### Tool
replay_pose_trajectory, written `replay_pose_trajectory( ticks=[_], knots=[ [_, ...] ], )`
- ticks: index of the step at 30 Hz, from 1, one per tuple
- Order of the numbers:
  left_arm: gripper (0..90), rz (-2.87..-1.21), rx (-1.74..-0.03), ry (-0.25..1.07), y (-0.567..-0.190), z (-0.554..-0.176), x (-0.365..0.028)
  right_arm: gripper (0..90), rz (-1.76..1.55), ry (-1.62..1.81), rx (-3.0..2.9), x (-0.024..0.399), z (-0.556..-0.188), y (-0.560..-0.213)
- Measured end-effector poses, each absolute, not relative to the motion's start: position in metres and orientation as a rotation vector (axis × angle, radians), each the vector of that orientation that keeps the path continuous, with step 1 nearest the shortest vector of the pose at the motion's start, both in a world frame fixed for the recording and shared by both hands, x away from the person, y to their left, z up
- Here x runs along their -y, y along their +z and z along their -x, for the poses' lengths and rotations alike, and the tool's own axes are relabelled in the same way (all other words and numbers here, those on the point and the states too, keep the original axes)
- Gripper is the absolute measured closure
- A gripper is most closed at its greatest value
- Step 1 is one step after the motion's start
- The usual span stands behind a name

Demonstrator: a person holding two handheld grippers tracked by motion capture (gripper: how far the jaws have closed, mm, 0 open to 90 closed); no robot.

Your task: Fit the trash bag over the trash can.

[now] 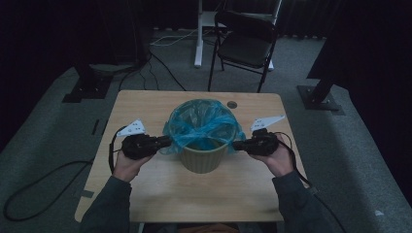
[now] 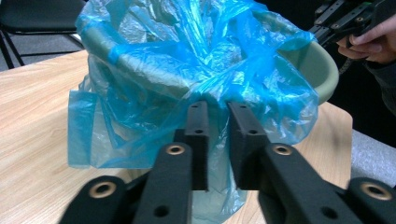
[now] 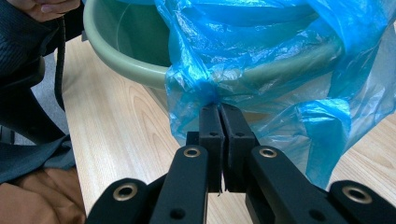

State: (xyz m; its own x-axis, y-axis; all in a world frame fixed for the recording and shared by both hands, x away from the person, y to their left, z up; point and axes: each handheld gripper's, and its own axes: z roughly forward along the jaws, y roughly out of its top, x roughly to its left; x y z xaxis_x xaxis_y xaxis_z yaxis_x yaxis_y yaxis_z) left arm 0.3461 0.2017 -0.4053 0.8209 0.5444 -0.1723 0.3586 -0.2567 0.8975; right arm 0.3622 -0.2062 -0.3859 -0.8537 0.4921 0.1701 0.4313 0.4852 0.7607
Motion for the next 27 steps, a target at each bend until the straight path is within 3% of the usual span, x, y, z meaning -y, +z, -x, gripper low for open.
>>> replay_pose_trajectory(
  ticks=[5,15,21,27],
  knots=[
    [88.2,-1.884,-0.678,0.213,-0.405,-0.343,-0.200,88.4,-0.824,1.330,-2.640,0.208,-0.361,-0.385],
    [88.6,-1.896,-0.647,0.226,-0.401,-0.331,-0.195,87.6,-0.808,1.335,-2.637,0.211,-0.356,-0.382],
    [88.6,-1.904,-0.635,0.224,-0.402,-0.327,-0.192,68.3,-0.803,1.414,-2.597,0.213,-0.356,-0.376],
    [88.6,-1.909,-0.626,0.220,-0.402,-0.324,-0.189,61.5,-0.797,1.420,-2.575,0.210,-0.357,-0.374]
  ],
)
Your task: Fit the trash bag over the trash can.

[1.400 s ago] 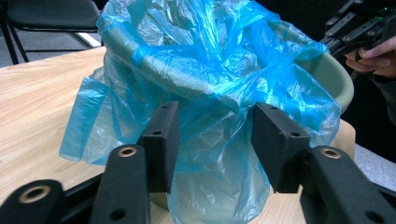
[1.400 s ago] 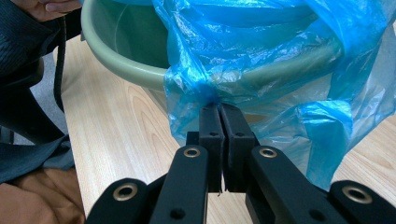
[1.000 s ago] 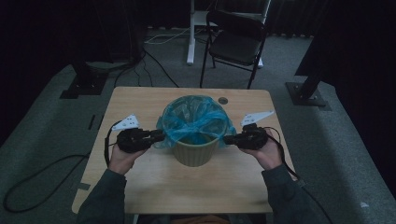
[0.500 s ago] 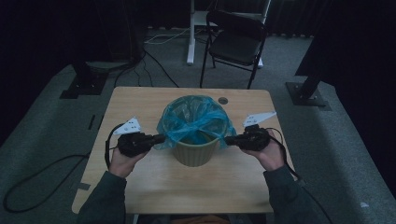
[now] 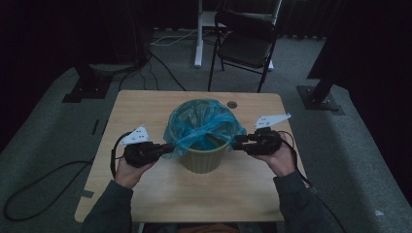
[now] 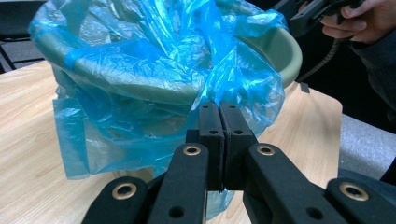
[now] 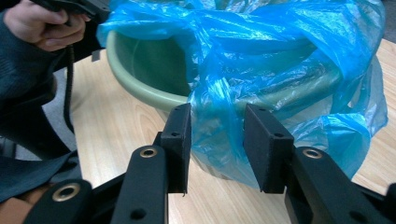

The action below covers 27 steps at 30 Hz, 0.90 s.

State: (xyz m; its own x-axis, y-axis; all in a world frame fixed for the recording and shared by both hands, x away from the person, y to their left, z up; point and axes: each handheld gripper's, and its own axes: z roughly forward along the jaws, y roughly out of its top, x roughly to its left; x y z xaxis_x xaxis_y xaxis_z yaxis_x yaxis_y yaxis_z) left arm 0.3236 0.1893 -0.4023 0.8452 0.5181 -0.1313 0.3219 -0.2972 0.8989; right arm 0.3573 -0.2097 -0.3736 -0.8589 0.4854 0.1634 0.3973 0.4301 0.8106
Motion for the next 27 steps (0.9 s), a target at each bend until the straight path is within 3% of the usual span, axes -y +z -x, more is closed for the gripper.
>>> replay_pose_trajectory(
  ticks=[3,8,12,27],
  knots=[
    [88.6,-1.911,-0.621,0.219,-0.403,-0.322,-0.188,62.4,-0.807,1.407,-2.574,0.208,-0.358,-0.375],
    [88.6,-1.918,-0.609,0.209,-0.405,-0.319,-0.183,80.7,-0.817,1.405,-2.588,0.209,-0.358,-0.376],
    [88.6,-1.926,-0.597,0.202,-0.406,-0.316,-0.179,87.5,-0.807,1.392,-2.609,0.208,-0.357,-0.377],
    [88.6,-1.958,-0.570,0.163,-0.418,-0.310,-0.165,89.6,-0.764,1.349,-2.680,0.202,-0.354,-0.387]
  ],
)
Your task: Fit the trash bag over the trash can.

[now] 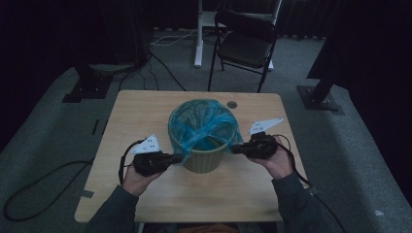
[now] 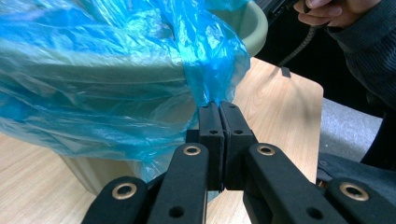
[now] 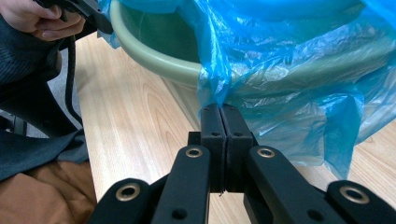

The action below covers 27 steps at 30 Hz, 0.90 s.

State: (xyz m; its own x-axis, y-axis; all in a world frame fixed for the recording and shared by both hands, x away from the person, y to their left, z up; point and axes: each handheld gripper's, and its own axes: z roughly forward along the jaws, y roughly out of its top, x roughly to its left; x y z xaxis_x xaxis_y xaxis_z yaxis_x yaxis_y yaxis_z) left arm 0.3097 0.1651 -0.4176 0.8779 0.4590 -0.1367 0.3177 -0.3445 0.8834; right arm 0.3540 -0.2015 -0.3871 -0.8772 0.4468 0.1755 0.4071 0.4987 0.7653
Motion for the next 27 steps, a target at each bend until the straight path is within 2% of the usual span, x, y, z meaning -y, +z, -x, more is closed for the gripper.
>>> replay_pose_trajectory(
  ticks=[27],
  knots=[
    [88.6,-2.004,-0.598,0.142,-0.435,-0.315,-0.163,89.8,-0.872,1.299,-2.679,0.217,-0.365,-0.404]
  ],
)
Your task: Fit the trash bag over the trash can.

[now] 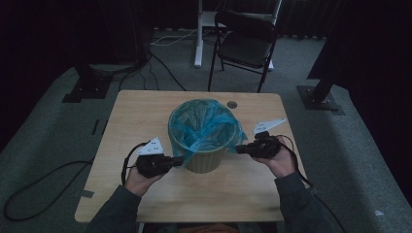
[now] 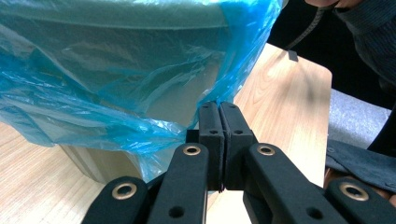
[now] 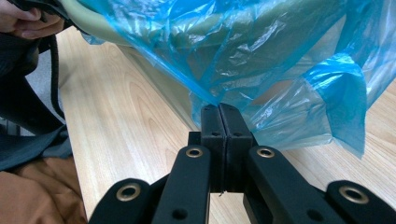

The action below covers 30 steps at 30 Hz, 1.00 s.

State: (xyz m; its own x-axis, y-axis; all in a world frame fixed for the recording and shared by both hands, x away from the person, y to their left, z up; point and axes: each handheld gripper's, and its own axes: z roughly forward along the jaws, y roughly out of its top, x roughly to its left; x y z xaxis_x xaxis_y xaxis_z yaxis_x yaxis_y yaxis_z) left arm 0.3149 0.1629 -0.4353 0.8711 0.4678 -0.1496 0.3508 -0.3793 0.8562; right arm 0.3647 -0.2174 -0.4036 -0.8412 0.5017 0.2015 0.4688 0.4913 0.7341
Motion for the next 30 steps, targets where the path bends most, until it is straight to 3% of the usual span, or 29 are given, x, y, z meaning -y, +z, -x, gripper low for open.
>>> replay_pose_trajectory(
  ticks=[30],
  knots=[
    [82.2,-1.997,-0.654,0.148,-0.440,-0.318,-0.173,89.9,-1.016,1.197,-2.651,0.238,-0.372,-0.422]
  ],
)
